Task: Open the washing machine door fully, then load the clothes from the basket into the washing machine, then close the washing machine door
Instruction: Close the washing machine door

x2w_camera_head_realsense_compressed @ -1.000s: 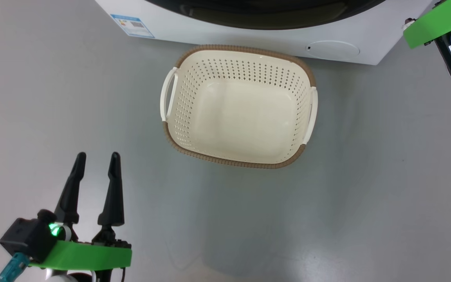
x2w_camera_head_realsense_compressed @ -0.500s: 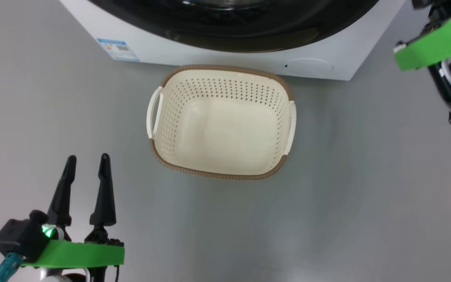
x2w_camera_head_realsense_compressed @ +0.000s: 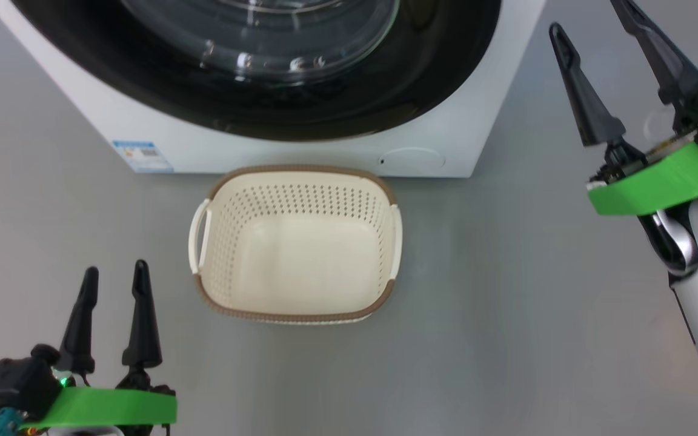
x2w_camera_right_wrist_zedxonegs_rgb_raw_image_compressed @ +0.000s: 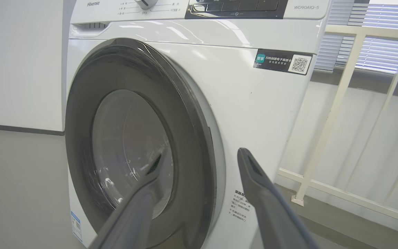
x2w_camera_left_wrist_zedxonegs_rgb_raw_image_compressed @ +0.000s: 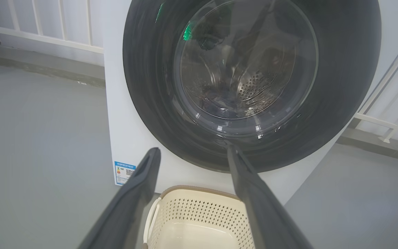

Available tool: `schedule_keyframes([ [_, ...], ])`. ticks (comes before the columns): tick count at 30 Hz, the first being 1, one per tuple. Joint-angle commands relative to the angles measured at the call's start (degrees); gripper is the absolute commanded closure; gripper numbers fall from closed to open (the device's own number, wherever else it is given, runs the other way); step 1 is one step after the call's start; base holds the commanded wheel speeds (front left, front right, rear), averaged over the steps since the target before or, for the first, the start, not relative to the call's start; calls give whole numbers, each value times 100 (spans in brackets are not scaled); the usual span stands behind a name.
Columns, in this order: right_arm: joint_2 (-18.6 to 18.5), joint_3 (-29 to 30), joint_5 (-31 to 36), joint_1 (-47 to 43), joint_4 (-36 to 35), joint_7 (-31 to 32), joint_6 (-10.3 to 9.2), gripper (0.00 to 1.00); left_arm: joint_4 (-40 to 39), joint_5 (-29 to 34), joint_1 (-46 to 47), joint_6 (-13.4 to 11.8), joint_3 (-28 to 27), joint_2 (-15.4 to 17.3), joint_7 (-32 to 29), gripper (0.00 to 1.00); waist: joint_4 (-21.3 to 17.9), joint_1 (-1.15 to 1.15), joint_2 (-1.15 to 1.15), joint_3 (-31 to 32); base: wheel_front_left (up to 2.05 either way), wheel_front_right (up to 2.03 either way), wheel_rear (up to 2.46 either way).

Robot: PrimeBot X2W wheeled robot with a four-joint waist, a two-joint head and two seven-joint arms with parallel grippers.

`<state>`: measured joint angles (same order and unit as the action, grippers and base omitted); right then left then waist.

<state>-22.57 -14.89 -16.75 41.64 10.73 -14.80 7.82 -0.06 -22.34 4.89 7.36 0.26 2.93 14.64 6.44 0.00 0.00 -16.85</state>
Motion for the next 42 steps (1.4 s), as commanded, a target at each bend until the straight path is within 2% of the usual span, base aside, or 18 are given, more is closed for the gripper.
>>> schedule_keyframes([
  [1, 28, 26, 25, -247, -229, -20, -33, 0, -105, 68, -59, 13, -215, 112, 36, 0, -388, 0, 0, 432, 0, 0, 0],
  [12, 44, 736, 9, -1990, -820, -20, -33, 0, -36, 215, -456, 13, -594, 27, 36, 0, -722, 0, 0, 1108, 0, 0, 0],
  [21, 176, 1138, 126, -2991, -1097, -20, -33, 0, -89, 289, -736, 13, -664, 0, 36, 0, -896, 0, 0, 1422, 0, 0, 0],
  [31, 553, 1313, 306, -3888, -1544, -20, -33, 0, -176, 236, -890, 13, -654, -4, 36, 0, -1004, 0, 0, 1514, 0, 0, 0],
  [42, 946, 1830, 485, -4686, -1734, -20, -33, 0, -269, 236, -1044, 13, -694, -4, 36, 0, -1055, 0, 0, 1521, 0, 0, 0],
])
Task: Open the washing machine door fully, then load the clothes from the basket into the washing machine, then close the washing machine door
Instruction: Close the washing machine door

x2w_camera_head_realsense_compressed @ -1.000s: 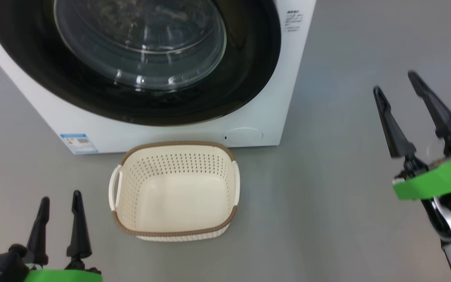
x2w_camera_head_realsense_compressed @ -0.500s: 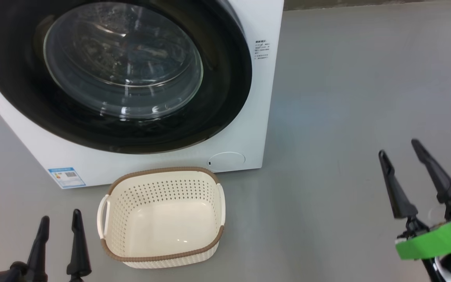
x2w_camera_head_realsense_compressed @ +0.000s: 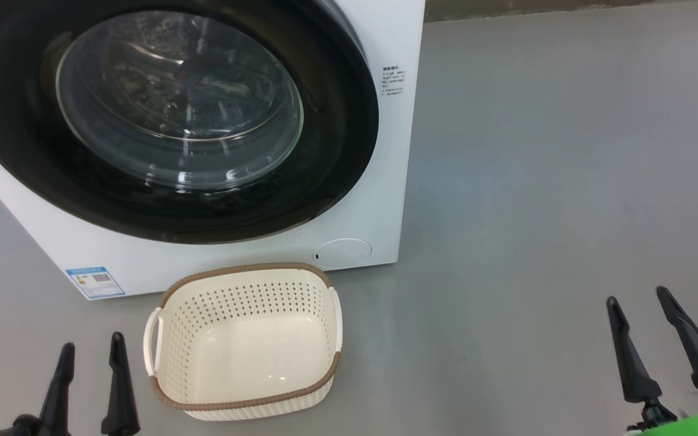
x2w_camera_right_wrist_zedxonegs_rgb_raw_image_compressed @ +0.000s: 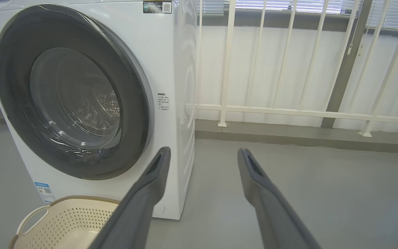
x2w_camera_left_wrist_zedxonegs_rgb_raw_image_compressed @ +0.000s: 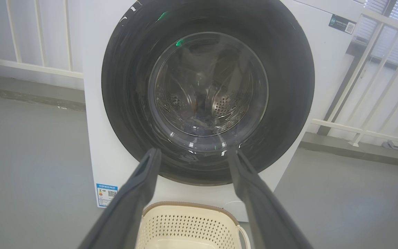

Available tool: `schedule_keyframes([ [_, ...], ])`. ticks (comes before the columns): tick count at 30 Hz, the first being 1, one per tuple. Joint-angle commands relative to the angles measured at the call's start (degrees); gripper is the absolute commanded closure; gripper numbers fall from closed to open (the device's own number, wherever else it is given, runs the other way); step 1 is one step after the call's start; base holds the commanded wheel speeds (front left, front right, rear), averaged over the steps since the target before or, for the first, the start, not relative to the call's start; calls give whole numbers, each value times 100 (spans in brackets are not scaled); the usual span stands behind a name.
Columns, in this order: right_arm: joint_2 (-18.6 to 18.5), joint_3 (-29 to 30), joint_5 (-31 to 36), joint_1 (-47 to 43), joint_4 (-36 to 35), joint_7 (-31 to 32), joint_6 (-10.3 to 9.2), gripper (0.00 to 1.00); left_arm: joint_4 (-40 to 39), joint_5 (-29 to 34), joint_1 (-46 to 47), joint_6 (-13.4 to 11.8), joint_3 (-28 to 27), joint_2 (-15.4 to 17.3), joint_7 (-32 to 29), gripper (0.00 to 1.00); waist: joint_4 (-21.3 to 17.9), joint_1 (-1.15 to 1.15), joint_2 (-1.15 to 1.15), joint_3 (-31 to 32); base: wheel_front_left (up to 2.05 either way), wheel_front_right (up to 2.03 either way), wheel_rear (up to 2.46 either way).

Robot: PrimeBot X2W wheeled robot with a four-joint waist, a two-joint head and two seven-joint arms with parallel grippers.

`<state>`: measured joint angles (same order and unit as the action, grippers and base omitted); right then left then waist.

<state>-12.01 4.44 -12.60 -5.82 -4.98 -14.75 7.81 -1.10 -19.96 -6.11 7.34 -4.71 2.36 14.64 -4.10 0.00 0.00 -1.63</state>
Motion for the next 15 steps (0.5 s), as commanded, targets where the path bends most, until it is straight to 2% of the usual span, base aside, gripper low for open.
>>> schedule_keyframes([
  [1, -66, -43, 76, 13, -163, -25, -32, 0, -170, -6, 38, 14, -205, 53, 36, 0, 0, 0, 0, -9, 0, 0, 0],
  [15, 144, 233, 186, -106, -162, -25, -32, 0, -184, 127, -22, 14, -233, 52, 36, 0, 47, 0, 0, -99, 0, 0, 0],
])
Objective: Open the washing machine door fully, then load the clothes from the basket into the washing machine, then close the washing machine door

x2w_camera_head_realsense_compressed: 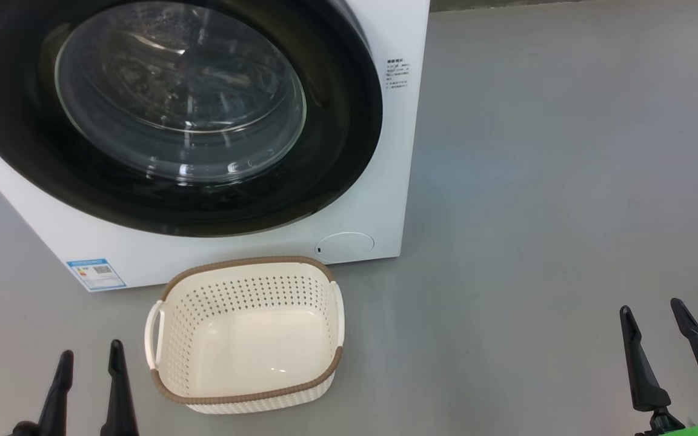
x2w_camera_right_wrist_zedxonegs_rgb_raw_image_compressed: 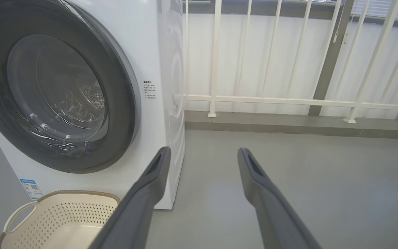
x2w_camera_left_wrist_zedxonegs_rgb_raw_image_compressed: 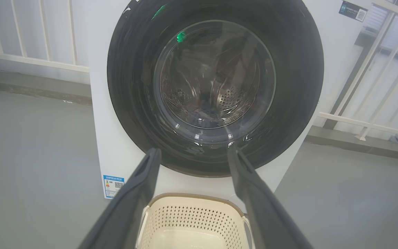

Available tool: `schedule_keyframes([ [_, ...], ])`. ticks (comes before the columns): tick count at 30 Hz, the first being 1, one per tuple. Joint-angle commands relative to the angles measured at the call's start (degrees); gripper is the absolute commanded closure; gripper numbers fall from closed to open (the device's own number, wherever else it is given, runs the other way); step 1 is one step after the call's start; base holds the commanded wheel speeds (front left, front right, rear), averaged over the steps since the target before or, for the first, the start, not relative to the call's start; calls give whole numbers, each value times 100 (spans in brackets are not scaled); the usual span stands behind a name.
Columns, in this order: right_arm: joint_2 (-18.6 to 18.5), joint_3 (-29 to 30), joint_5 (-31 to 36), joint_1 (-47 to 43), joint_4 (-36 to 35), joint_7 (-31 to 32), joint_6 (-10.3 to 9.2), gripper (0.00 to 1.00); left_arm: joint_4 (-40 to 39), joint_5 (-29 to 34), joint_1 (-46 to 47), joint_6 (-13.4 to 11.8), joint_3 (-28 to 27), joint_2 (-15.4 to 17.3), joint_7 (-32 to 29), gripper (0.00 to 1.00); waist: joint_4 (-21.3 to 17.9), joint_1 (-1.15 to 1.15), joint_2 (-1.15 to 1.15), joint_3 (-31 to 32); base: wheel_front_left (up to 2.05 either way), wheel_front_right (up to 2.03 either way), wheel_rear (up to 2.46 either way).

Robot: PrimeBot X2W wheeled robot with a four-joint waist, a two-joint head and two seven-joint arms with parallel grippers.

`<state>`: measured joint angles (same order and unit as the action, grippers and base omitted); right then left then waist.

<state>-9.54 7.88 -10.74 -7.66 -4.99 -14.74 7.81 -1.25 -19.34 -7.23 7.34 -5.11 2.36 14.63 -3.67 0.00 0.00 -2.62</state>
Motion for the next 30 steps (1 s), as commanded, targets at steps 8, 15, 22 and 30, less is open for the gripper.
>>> schedule_keyframes([
  [8, -190, -180, 33, 152, -128, -26, -32, 0, -176, 69, 12, 14, -169, 52, 37, 0, 93, 0, 0, 31, 0, 0, 0],
  [15, -238, -216, 41, 146, -131, -26, -32, 0, -178, 61, -70, 14, -132, 52, 37, 0, 162, 0, 0, 64, 0, 0, 0],
  [22, -241, -261, 49, 146, -121, -26, -32, 0, -186, 51, -89, 14, -97, 52, 37, 0, 222, 0, 0, 60, 0, 0, 0],
  [30, -219, -285, 59, 166, -122, -26, -32, 0, -204, 49, -64, 14, -110, 52, 37, 0, 271, 0, 0, 43, 0, 0, 0],
])
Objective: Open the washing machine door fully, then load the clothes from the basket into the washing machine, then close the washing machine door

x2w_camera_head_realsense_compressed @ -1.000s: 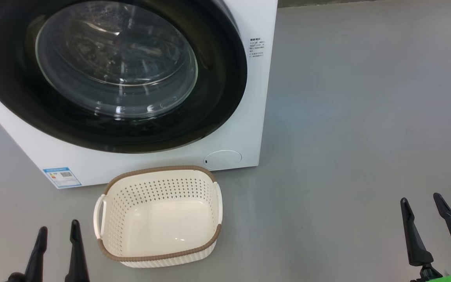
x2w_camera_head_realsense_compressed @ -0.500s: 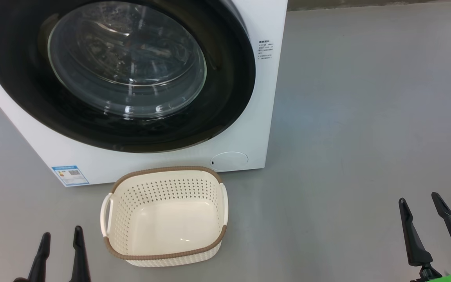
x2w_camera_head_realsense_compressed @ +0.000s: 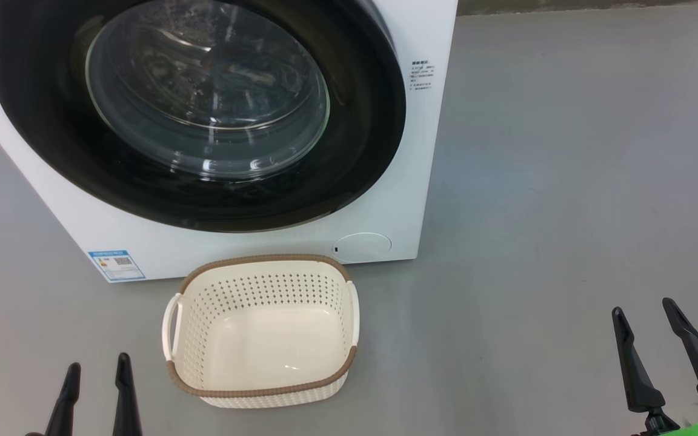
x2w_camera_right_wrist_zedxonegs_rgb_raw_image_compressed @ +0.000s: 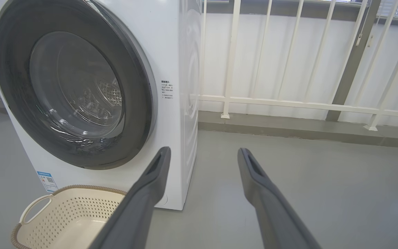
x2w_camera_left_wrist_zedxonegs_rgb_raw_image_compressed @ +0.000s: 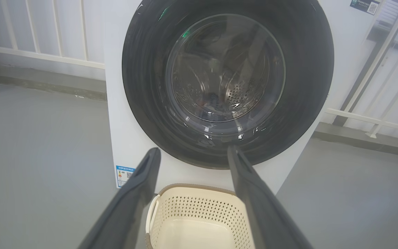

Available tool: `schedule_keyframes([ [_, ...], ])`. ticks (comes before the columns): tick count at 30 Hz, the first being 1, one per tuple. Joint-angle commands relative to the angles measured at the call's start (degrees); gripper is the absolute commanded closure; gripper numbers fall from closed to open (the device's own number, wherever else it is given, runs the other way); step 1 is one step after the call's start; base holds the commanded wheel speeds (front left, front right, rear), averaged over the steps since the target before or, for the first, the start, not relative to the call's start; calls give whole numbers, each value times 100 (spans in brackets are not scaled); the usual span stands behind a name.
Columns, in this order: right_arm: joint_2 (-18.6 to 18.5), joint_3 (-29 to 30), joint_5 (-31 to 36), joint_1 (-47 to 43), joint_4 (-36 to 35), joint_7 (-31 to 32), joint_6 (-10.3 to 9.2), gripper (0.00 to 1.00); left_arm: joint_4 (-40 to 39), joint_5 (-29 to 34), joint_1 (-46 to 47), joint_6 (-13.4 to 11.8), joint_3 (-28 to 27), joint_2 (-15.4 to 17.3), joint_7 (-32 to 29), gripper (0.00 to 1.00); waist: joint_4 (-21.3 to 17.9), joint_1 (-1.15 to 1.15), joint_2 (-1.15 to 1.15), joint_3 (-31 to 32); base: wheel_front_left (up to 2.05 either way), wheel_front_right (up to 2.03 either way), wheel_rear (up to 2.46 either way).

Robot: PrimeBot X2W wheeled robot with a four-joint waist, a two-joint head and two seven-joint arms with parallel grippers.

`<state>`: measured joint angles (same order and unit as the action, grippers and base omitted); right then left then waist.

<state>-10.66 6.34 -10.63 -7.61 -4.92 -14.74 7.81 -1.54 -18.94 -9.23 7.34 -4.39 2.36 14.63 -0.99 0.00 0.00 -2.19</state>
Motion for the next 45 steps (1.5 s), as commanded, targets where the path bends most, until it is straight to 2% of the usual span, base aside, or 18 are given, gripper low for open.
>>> schedule_keyframes([
  [1, -104, -131, 49, 160, -130, -26, -32, 0, -182, 8, 137, 14, -184, 52, 37, 0, 8, 0, 0, 0, 0, 0, 0],
  [3, -98, -142, 52, 159, -130, -26, -32, 0, -205, 9, 141, 14, -181, 52, 37, 0, 17, 0, 0, 1, 0, 0, 0],
  [4, 2, -9, 0, 0, 0, 0, 0, 100, -46, 0, 0, 0, 1, 0, 0, 100, 18, 0, 0, 1, 0, 0, 0],
  [12, 172, -50, -211, -26, 358, 42, 0, 100, 276, -191, 1, -3, 58, -94, -43, 100, 22, 2, 0, 2, 0, 0, 0],
  [15, 175, -66, -492, 13, 405, 95, -1, 100, 312, -444, 43, -4, 69, -74, -97, 100, 25, 13, 0, 24, 0, 0, 0],
  [20, 182, -89, -839, 77, 477, 162, -2, 100, 375, -757, 111, -4, 82, -50, -163, 100, 28, 1, 0, 20, 0, 0, 0],
  [45, 241, -159, -2470, 353, 778, 503, -8, 100, 640, -2232, 421, 3, 117, 42, -499, 100, 43, 0, 0, 57, 0, 0, 0],
])
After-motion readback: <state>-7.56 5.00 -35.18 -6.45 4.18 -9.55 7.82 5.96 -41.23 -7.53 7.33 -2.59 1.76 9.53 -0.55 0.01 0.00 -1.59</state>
